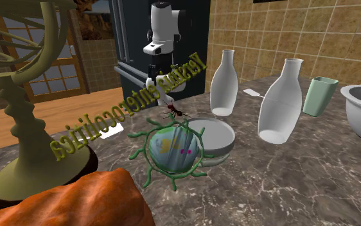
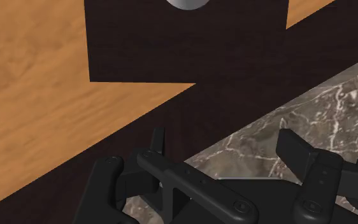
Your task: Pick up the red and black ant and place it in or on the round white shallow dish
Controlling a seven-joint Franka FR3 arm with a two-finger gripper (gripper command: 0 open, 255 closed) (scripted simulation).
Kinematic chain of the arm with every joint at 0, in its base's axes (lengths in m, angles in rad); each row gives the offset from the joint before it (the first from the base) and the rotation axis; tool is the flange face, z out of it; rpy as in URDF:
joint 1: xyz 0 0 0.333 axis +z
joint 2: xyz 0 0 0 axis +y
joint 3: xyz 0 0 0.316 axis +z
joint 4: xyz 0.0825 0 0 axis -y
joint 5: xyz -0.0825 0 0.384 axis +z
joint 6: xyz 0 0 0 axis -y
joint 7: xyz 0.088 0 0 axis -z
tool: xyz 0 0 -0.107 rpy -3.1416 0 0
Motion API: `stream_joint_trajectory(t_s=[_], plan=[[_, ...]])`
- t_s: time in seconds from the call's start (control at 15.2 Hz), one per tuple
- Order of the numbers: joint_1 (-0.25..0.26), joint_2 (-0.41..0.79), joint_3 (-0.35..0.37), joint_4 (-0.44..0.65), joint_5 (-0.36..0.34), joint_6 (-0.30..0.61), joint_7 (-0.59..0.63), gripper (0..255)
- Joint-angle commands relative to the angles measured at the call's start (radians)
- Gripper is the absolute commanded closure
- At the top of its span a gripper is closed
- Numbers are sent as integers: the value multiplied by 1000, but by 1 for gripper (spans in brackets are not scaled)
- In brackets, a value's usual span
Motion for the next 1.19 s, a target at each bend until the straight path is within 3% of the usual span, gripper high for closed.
stream_joint_trajectory(t_s=[0.0,0.53,0.99,1.12], plan=[[0,0,0,0,0,0,0,0],[24,298,-25,160,74,168,-20,0],[44,555,-46,362,153,247,-54,0],[46,565,-46,358,157,262,-56,0]])
